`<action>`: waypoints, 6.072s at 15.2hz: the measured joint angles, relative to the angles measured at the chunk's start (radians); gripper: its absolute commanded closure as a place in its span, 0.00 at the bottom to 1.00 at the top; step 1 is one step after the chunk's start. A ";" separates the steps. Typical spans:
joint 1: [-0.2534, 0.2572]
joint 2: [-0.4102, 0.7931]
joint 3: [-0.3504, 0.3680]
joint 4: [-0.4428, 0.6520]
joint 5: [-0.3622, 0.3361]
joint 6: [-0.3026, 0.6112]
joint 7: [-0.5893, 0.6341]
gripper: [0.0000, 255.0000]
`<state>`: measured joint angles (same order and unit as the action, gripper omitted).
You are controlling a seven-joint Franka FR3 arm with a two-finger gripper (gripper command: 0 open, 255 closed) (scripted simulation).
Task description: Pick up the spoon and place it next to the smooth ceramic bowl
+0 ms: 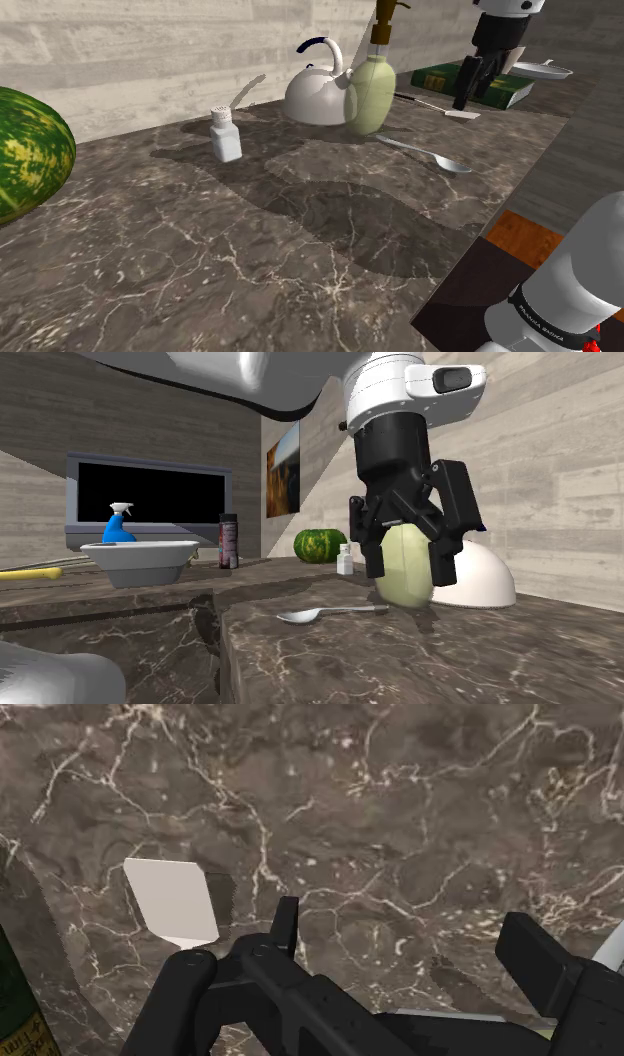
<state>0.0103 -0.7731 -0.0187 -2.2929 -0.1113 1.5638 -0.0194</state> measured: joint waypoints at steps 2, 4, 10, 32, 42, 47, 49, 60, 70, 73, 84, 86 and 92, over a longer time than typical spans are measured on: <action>0.005 0.008 0.003 0.003 0.012 -0.004 0.005 0.00; 0.019 0.038 0.009 0.009 0.051 -0.007 0.018 0.00; 0.080 0.166 0.047 0.068 0.209 -0.030 0.080 0.00; 0.119 0.215 0.082 -0.002 0.310 0.048 0.113 1.00; 0.120 0.218 0.080 0.039 0.310 0.010 0.120 1.00; 0.120 0.227 0.077 0.113 0.308 -0.054 0.131 1.00; 0.120 0.231 0.075 0.140 0.306 -0.077 0.133 1.00; 0.121 0.280 0.070 0.332 0.306 -0.218 0.159 1.00; 0.123 0.334 0.063 0.517 0.308 -0.347 0.182 1.00; 0.128 0.314 0.075 0.523 0.318 -0.370 0.204 1.00; 0.176 0.061 0.216 0.364 0.454 -0.415 0.410 1.00; 0.184 0.019 0.237 0.348 0.481 -0.431 0.445 1.00; 0.207 -0.078 0.323 0.323 0.583 -0.461 0.572 1.00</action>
<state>0.2177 -0.8512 0.3046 -1.9695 0.4722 1.1030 0.5526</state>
